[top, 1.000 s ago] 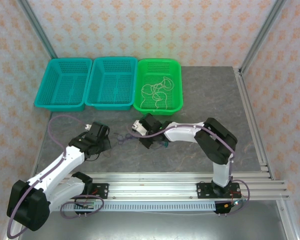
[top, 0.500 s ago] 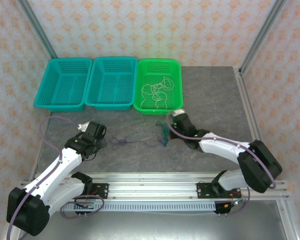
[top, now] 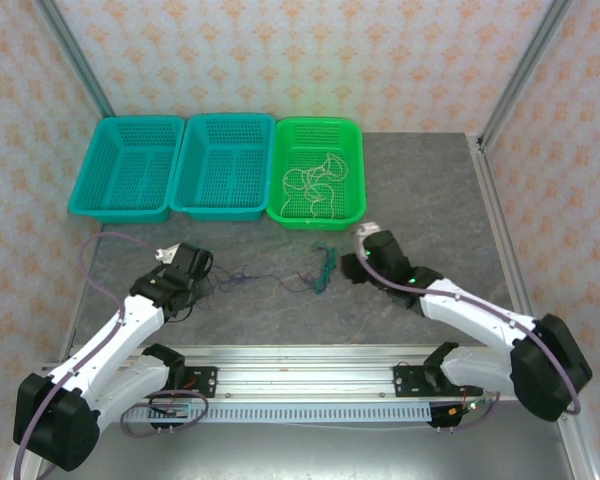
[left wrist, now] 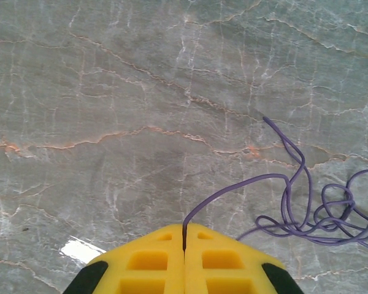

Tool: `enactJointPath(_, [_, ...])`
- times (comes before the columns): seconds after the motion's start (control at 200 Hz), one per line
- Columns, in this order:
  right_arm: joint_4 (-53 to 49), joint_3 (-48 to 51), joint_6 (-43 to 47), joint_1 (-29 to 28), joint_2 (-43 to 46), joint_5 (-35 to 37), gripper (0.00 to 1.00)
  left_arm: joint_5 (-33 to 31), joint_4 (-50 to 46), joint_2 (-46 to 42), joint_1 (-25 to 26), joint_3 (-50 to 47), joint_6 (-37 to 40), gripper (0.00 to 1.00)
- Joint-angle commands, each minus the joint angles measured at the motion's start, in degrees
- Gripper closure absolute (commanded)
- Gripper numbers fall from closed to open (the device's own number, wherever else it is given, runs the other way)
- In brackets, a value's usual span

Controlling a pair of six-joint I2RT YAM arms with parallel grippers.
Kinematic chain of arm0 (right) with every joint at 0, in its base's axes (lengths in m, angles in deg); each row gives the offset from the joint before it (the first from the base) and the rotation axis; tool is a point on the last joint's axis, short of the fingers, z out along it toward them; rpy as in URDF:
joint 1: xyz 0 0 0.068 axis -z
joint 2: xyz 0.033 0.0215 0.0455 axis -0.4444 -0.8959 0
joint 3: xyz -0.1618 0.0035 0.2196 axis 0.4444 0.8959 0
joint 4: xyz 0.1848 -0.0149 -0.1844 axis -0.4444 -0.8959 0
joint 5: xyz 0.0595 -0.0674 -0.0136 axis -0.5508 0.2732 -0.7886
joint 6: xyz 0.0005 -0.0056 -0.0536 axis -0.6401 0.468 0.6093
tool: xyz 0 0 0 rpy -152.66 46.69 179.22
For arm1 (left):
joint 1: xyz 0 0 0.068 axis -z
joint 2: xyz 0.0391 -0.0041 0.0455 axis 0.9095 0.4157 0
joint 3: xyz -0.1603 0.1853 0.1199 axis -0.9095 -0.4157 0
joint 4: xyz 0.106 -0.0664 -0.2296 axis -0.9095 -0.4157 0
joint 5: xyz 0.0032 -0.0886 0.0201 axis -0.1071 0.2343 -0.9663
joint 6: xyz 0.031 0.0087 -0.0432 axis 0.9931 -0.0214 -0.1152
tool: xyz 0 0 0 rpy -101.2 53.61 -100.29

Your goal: Untangle the cables

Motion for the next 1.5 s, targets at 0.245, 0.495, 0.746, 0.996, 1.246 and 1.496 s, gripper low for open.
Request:
enactJointPath(0.245, [-16.0,-30.0,-0.4,-9.8,-31.9,-11.2,0.54,4.9,-0.1,2.9,-0.4,1.2,2.6,1.00])
enactJointPath(0.495, [-25.7,-43.6,0.5,-12.6,-46.9,-4.6,0.51,3.6,-1.7,3.2,-0.4,0.9,0.9,1.00])
enactJointPath(0.746, [-26.6,-45.2,1.0,-13.5,-50.5,-1.0,0.52,3.2,-1.4,3.3,-0.4,0.8,1.2,1.00])
enactJointPath(0.996, [-29.5,-48.5,3.0,-16.0,-56.5,3.2,0.66,3.1,-0.7,4.4,-0.4,0.8,1.6,1.00])
enactJointPath(1.246, [-29.5,-48.4,1.8,-16.1,-57.7,3.2,0.92,2.2,-1.1,4.1,-0.4,0.5,2.1,1.00])
enactJointPath(1.496, [-24.7,-40.9,-0.3,-15.2,-48.9,8.3,1.00,-0.1,-2.4,3.9,-0.4,0.8,1.5,1.00])
